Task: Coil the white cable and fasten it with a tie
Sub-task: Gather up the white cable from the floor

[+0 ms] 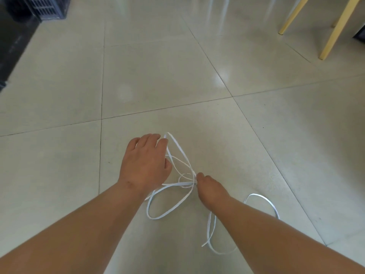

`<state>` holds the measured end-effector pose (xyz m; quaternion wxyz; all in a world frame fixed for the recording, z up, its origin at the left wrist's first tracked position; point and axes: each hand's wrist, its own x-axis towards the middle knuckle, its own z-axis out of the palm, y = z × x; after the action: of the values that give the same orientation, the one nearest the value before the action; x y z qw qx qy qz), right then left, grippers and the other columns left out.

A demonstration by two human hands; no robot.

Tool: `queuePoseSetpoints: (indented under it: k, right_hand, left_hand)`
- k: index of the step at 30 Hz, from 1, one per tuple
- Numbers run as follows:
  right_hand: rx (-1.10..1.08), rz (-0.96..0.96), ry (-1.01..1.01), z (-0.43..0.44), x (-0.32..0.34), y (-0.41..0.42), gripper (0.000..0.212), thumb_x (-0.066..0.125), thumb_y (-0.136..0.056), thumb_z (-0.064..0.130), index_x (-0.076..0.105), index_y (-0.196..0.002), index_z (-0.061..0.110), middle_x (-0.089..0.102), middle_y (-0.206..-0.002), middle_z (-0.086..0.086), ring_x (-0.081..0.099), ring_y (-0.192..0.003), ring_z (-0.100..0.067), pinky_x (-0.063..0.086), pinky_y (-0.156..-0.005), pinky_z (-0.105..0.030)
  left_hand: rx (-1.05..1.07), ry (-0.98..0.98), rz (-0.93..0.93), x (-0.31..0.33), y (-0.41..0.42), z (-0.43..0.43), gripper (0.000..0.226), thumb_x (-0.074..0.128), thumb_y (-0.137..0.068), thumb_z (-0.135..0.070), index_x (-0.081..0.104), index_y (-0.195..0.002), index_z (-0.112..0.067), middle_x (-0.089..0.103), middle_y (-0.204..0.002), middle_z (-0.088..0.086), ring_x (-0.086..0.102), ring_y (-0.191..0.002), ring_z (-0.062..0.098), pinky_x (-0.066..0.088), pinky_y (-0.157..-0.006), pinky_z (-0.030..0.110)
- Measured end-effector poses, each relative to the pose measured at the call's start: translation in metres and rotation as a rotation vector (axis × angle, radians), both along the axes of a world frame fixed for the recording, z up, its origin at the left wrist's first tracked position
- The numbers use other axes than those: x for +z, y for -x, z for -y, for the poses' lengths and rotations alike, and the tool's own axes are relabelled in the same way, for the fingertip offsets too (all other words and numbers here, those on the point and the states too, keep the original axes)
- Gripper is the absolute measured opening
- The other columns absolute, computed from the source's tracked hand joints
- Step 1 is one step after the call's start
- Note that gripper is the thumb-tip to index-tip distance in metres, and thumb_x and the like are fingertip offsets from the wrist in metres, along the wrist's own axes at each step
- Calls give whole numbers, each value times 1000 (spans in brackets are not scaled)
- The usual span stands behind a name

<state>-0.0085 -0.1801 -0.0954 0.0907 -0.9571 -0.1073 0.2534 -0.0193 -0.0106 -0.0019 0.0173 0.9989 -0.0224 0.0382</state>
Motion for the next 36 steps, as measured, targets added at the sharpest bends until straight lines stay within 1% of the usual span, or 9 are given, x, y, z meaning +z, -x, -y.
queuePoseSetpoints:
  k: [4,8,10,12,14,17,21,27,36]
  right_hand:
    - [16,56,-46,2,28,-26,26,30,-99,9,40,-122,5,45,-96,-16,52,-87,-30,32,-69,-32]
    - [-44,-12,-33,3,39,-38,26,33,-97,8,42,-121,4,52,-115,-17,54,-109,-35,41,-80,-37]
    - [-95,-54,-44,4,36,-39,27,36,-95,6,42,-121,2,51,-122,-18,53,-112,-35,43,-88,-37]
    - [-176,-107,-79,5,28,-39,27,40,-94,8,42,-120,2,52,-122,-18,53,-112,-33,43,-87,-35]
    - [-239,-159,-101,5,17,-38,31,49,-91,15,42,-119,4,52,-122,-16,54,-112,-31,43,-83,-33]
    - [-330,-177,-90,2,1,-37,50,59,-84,41,43,-119,9,53,-120,-9,55,-111,-27,44,-88,-33]
    - [-440,-122,-4,-6,-15,-37,68,55,-76,68,47,-118,14,56,-117,-2,56,-111,-23,42,-90,-34]
    - [-369,33,149,-29,-33,-34,80,50,-70,78,44,-117,13,53,-118,-4,53,-111,-24,37,-89,-35]
    - [-380,8,186,-53,-48,-29,89,48,-67,82,39,-120,12,49,-121,-7,48,-113,-26,36,-91,-40]
  left_hand:
    - [5,19,25,28,-18,3,49,47,-88,-29,44,-136,-19,43,-142,1,35,-134,18,19,-110,34]
    - [37,47,51,44,-32,7,48,45,-89,-31,42,-136,-21,41,-143,-2,34,-134,15,17,-109,31]
    - [42,50,46,43,-34,8,48,45,-89,-31,42,-136,-22,41,-142,-2,34,-133,15,17,-109,31]
    - [37,41,22,38,-34,9,49,45,-89,-30,42,-137,-21,41,-143,-2,34,-134,16,17,-109,31]
    - [30,26,-1,30,-32,9,49,45,-89,-30,41,-137,-21,41,-143,-2,34,-134,16,18,-109,32]
    - [30,22,-24,18,-28,7,48,45,-89,-30,42,-136,-21,41,-142,-2,34,-134,16,19,-109,32]
    - [29,27,-51,5,-25,2,49,43,-90,-33,38,-138,-23,38,-144,-4,30,-135,15,16,-110,31]
    - [63,46,-67,-14,-22,-11,49,44,-89,-31,40,-137,-22,40,-143,-3,32,-134,15,16,-108,29]
    - [94,92,-86,-35,-12,-25,46,46,-89,-30,44,-134,-19,43,-140,-1,34,-132,17,18,-108,31]
